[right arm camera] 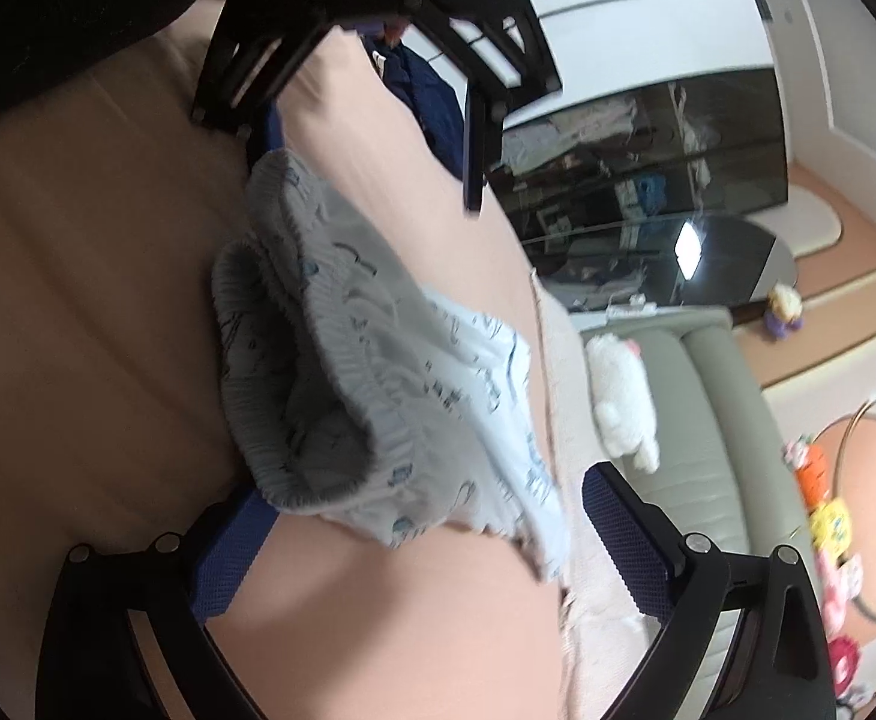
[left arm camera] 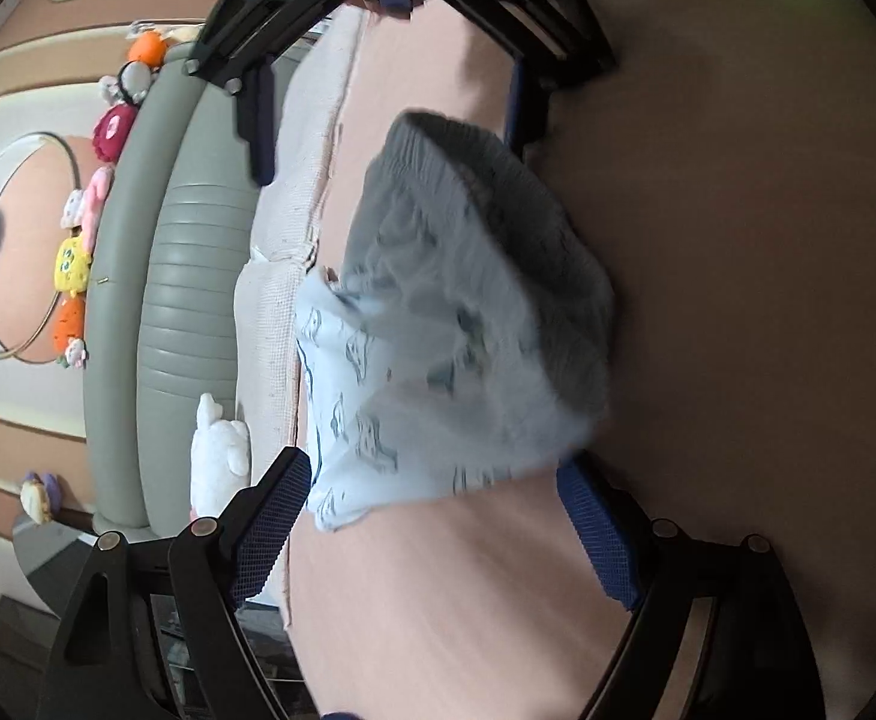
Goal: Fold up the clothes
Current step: 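Grasp the shorts waistband with both grippers side by side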
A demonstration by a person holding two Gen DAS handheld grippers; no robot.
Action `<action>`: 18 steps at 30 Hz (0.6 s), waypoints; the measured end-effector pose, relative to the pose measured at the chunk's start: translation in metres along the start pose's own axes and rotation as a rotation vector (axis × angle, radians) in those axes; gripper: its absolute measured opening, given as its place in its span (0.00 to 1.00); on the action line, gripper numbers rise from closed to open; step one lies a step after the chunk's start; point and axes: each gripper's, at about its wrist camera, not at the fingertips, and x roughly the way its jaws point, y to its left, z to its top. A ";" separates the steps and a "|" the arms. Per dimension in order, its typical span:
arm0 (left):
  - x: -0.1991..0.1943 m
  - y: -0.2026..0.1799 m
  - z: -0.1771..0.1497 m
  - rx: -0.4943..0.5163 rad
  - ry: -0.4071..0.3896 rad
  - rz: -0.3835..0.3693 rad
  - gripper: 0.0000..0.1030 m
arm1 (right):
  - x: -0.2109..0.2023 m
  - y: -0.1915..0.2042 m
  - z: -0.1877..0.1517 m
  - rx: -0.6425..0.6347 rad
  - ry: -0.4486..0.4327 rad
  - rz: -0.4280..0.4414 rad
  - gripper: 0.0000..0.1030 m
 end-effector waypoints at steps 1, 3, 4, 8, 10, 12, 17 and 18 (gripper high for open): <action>0.003 0.000 0.006 -0.005 -0.012 0.014 0.82 | 0.002 -0.001 0.002 -0.010 -0.005 -0.020 0.99; 0.010 0.001 0.017 -0.015 -0.025 0.031 0.82 | 0.007 -0.002 0.005 -0.018 -0.003 -0.022 0.99; 0.013 0.002 0.021 -0.024 -0.028 0.032 0.82 | 0.009 -0.002 0.005 -0.017 -0.007 -0.017 0.99; 0.020 0.008 0.026 -0.056 -0.026 0.035 0.93 | 0.013 -0.007 0.008 0.024 0.024 0.027 0.99; 0.021 0.008 0.028 -0.054 -0.017 0.042 0.93 | 0.017 -0.010 0.009 0.051 0.056 0.050 0.99; 0.020 0.005 0.032 -0.019 -0.016 0.052 0.93 | 0.019 -0.011 0.010 0.053 0.074 0.079 0.96; 0.021 0.000 0.040 0.038 0.002 0.049 0.92 | 0.017 -0.004 0.016 0.006 0.094 0.148 0.68; 0.021 -0.002 0.042 0.055 0.004 0.048 0.92 | 0.016 -0.001 0.017 -0.003 0.097 0.165 0.57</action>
